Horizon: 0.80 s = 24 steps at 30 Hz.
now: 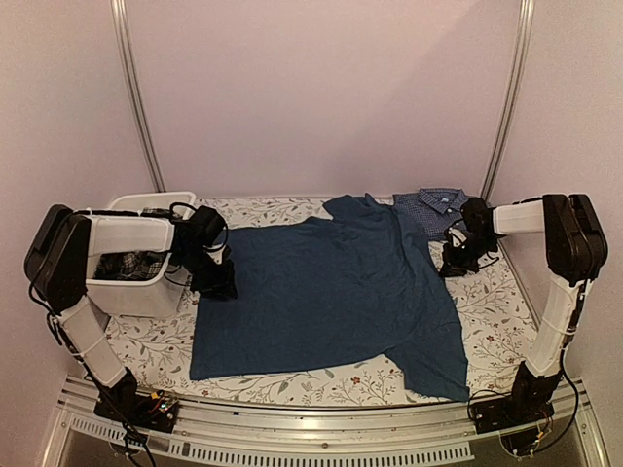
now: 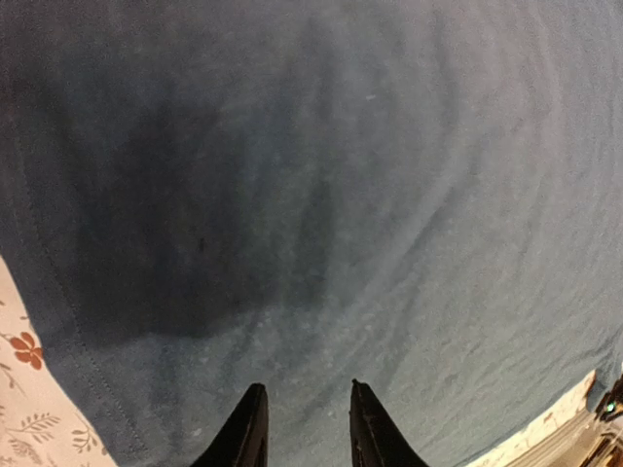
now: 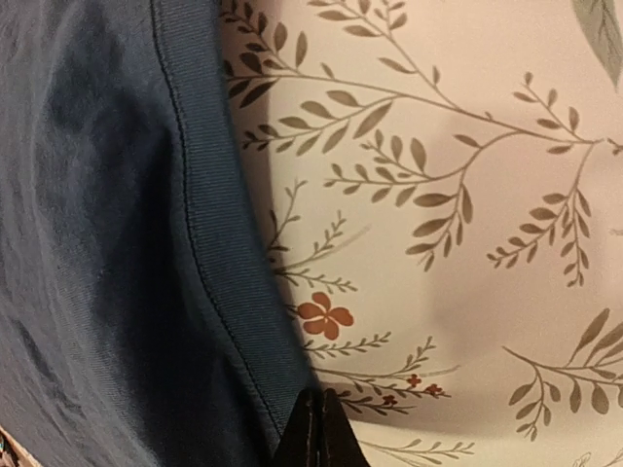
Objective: Fold and stack the mixed laundry pile
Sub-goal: Pick up the flattened T-shirt from the center of the board.
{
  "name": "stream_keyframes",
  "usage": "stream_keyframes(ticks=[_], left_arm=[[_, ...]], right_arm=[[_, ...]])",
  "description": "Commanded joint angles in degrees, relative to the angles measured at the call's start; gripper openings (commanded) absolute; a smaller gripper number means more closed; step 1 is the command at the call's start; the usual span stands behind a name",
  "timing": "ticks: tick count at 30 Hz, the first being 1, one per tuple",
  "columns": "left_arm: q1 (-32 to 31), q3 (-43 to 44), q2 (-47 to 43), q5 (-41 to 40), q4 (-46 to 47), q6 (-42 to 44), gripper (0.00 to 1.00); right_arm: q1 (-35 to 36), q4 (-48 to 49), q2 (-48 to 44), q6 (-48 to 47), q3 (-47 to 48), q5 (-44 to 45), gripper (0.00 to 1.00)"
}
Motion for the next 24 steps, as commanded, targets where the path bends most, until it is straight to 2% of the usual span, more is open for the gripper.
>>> stream_keyframes(ticks=[1,8,18,24], left_arm=[[1.41,-1.52,3.13,-2.18,-0.47,-2.87,0.25],[4.50,-3.22,5.26,-2.63,1.07,-3.22,0.23],[6.93,0.19,9.29,-3.35,2.20,-0.66,0.24],[10.05,4.17,12.43,-4.58,2.13,1.98,0.24]], right_arm=[[-1.13,-1.95,-2.61,1.44,-5.52,9.56,0.00],[-7.95,-0.71,-7.28,4.48,-9.79,10.90,0.00],[-8.68,-0.18,-10.47,6.01,-14.19,11.36,0.00],[-9.12,-0.34,-8.96,6.96,-7.72,7.69,0.00]])
